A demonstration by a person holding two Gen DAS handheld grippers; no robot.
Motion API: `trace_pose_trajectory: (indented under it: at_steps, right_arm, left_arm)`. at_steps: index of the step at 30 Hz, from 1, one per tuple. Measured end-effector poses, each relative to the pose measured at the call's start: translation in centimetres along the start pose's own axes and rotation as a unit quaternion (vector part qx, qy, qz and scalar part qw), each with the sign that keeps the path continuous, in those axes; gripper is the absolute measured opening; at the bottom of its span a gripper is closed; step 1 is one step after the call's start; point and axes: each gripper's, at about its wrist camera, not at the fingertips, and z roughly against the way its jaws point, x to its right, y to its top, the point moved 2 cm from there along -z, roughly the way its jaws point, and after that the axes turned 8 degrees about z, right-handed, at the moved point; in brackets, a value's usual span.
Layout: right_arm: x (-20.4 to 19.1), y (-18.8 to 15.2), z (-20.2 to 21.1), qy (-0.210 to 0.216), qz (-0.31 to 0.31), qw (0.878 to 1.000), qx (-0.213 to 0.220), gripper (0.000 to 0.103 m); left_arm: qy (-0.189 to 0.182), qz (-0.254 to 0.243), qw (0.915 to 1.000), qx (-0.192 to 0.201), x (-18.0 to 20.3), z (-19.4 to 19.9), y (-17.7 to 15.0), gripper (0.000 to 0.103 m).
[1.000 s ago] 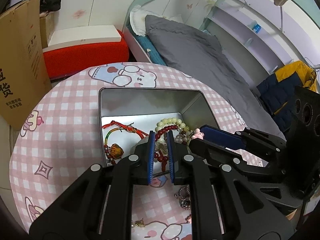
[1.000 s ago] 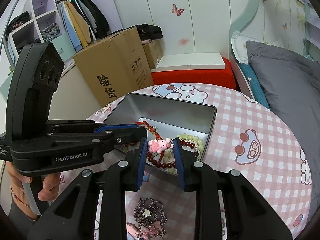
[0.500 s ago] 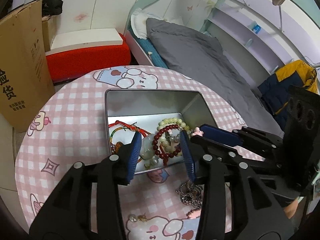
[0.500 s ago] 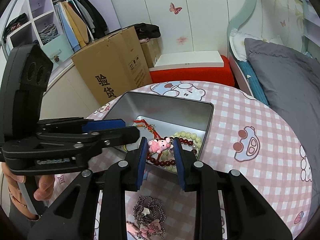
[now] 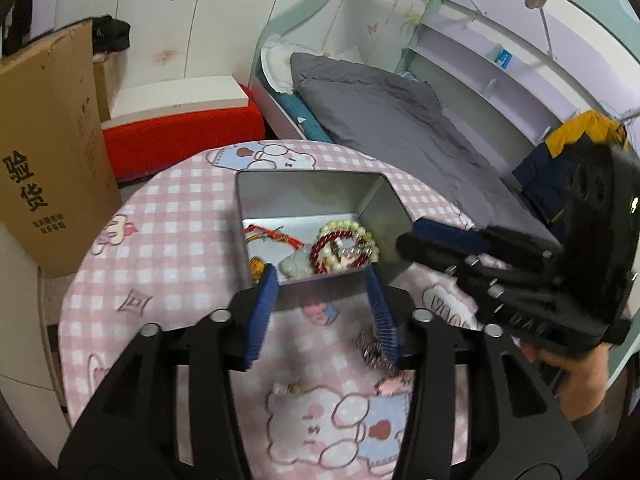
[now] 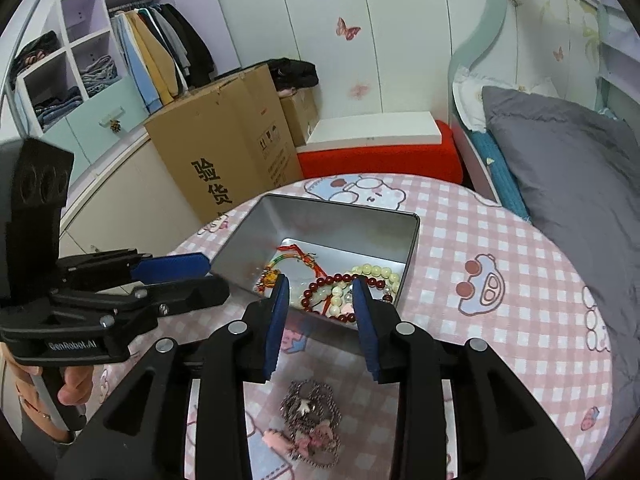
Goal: Organize jewelry
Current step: 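Move both tools back toward the remaining silver chain on the table, then grasp the pearl earring with the left tool while the right tool grasps the pink charm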
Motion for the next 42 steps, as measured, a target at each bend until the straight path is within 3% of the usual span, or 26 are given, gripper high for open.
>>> trace_pose_trajectory:
  at_steps: [7,17,23,32,33,36,40,42]
  right_arm:
    - [-1.7,-2.3,2.8,-0.014,0.009,1.0,0.009,0.033]
    - [-4.3,-8.4,3.0,-0.037,0.009,0.999,-0.017,0.034]
    - [-4.8,-10.8,2.4,-0.03,-0.006,0.999,-0.032,0.034]
    - [-6.1,-11.2,0.9,-0.009,-0.001,0.999,-0.045,0.034]
    - [-6.2,-11.2,0.7,-0.008,-0.001,0.999,-0.046,0.034]
    - [-6.1,-11.0,0.3,-0.018,0.002,0.999,-0.046,0.034]
    - [-6.1,-10.5,-0.4,-0.026,0.006,0.998,-0.051,0.034]
    - [-6.2,-10.3,-0.9,-0.032,0.012,0.998,-0.055,0.034]
  left_arm:
    - [0.047,-0.013,0.9988,0.008,-1.2,1.8,-3.8,0.05]
    - [0.052,0.002,0.9983,-0.026,-2.4,0.2,-8.4,0.055]
    - [0.061,0.005,0.9978,-0.026,-2.2,-0.9,-8.7,0.055]
    - [0.071,-0.004,0.9973,-0.016,-2.2,-2.1,-8.1,0.054]
    - [0.076,-0.01,0.9969,-0.014,-2.1,-2.2,-8.1,0.053]
    - [0.101,-0.03,0.9944,-0.009,-1.8,-2.5,-8.2,0.036]
    - [0.104,-0.033,0.994,-0.007,-2.0,-2.5,-8.1,0.02]
    - [0.105,-0.035,0.9938,-0.006,-1.9,-2.5,-8.2,0.018]
